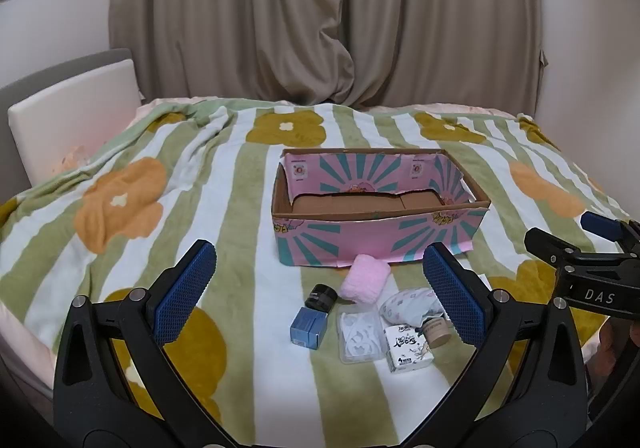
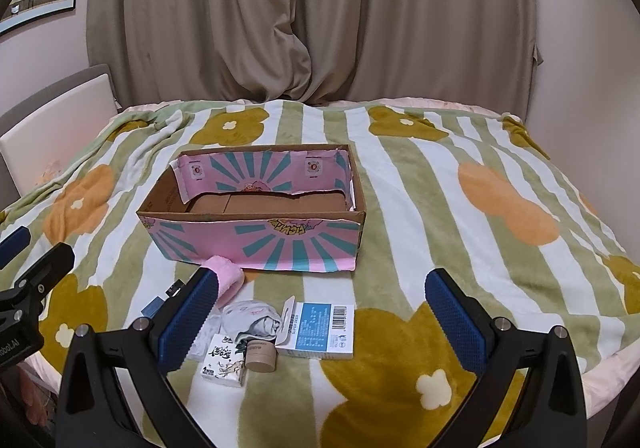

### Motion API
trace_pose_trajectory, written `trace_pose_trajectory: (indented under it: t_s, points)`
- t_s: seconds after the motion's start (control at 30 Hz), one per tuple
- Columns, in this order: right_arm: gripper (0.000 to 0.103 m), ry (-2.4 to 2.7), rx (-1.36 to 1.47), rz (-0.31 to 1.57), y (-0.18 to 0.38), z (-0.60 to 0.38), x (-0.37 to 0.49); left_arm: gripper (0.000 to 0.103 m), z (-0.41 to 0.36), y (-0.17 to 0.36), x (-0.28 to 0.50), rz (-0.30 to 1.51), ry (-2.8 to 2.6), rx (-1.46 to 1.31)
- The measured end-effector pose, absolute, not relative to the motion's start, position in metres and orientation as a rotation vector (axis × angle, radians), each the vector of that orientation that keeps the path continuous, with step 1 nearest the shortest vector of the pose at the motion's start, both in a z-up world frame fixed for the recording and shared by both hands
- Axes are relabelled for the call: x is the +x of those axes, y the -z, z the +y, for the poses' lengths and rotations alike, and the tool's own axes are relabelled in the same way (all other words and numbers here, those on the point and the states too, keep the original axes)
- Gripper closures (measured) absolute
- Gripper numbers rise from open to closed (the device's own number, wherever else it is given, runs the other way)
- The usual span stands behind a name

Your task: Organize objects

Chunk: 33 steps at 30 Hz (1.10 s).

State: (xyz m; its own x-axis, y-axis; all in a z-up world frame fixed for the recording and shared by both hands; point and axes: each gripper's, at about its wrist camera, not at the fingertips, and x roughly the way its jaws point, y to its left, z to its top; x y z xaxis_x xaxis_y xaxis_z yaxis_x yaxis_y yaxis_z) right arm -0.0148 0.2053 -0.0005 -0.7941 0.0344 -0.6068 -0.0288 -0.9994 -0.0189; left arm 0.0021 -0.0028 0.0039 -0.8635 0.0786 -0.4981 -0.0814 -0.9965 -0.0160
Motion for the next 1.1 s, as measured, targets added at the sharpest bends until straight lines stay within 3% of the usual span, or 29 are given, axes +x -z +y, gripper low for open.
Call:
trace_pose_trajectory:
  t_s: [1.1]
  points:
    - [0.000, -2.945, -1.020, -0.007, 0.0038, 0.2029, -0.0180, 0.001, -0.0050, -0.0002, 0.0032, 0.001, -2.945, -0.799]
